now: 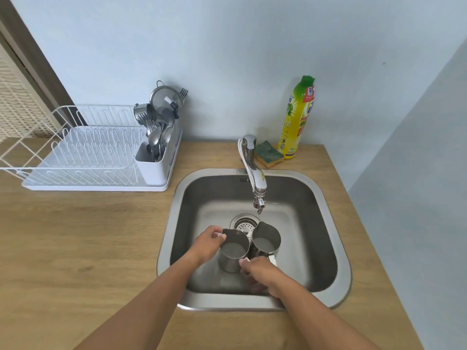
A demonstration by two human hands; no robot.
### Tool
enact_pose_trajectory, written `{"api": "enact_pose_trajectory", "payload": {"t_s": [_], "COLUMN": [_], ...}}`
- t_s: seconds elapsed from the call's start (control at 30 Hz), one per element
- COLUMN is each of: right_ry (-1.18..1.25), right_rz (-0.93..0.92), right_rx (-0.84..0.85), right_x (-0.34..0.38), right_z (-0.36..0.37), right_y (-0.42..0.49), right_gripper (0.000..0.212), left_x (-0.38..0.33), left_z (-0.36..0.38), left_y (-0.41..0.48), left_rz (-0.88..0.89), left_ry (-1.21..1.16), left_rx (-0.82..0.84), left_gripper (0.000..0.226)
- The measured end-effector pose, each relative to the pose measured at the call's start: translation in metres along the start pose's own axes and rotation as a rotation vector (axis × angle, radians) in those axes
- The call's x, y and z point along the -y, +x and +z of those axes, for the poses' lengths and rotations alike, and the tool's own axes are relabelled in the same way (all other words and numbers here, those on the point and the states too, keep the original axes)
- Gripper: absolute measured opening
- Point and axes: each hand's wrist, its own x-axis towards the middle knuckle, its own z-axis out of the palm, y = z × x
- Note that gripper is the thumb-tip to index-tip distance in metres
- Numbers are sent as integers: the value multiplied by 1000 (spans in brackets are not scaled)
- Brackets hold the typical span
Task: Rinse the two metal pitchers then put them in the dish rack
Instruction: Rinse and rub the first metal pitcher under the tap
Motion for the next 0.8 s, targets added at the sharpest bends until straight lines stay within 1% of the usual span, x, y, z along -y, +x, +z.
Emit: {"api": "enact_pose_trajectory", "payload": {"t_s": [0.13,0.23,0.3,0.37,0.43,0.53,0.67,0.8], "right_ry": [91,158,167,160,172,229,289,327], "right_rz": [-10,-22,-38,-58,-82,-133,-210,-244], "right_rx": [-48,-60,-74,-79,-74,-47,-37,-50], "right_x": [-5,-4,-3,0,5,16,25,30], "right_z": [-11,-16,-18,-21,-24,-34,-49,-62], "right_y": [0,0,-3,-8,-13,-24,-37,-46], "right_gripper": [24,23,26,29,28,22,26,30], "left_x": [7,10,10,4,-11,-43,-93,-148], "left_z": [7,10,9,6,-3,-25,-52,-60], "left_y": [-5,-6,-8,-13,-18,-21,-10,10], "left_rz": [-34,-72,-80,-69,-18,125,295,458], "left_ry": [-54,-84,-89,-81,-60,7,67,261], "left_rx": [-2,-6,-17,-22,-42,-140,-238,-260], "left_gripper": [22,23,26,23,17,11,25,32]}}
